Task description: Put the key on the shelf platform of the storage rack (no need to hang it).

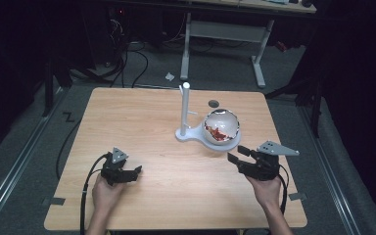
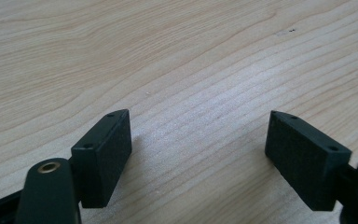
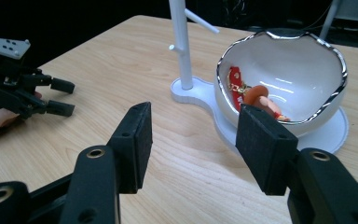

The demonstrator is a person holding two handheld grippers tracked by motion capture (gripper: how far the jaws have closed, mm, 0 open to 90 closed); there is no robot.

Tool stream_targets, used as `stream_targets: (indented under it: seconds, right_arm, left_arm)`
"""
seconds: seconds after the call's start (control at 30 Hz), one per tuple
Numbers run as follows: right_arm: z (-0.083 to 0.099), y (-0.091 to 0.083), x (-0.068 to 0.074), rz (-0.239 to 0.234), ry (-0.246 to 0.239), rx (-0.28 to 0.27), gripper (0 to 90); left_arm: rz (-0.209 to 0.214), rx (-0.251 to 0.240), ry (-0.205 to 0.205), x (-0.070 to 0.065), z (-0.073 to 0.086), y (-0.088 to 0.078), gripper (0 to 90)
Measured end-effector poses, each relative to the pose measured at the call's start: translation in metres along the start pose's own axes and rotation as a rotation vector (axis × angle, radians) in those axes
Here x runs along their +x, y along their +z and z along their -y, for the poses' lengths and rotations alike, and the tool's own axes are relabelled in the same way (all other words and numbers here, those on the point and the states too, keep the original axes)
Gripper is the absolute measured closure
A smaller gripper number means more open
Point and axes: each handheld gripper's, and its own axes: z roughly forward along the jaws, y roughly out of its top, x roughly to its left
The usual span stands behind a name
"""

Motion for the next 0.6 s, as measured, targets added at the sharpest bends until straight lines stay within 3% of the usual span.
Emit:
stream_targets:
  seconds: [0.6]
  right_arm:
    - [0.007, 0.025, 0.009, -0.045, -0.025, 0.04, 49.4]
  left_arm:
    - [0.0, 0.0, 0.001, 0.0, 0.0, 0.0, 23.1]
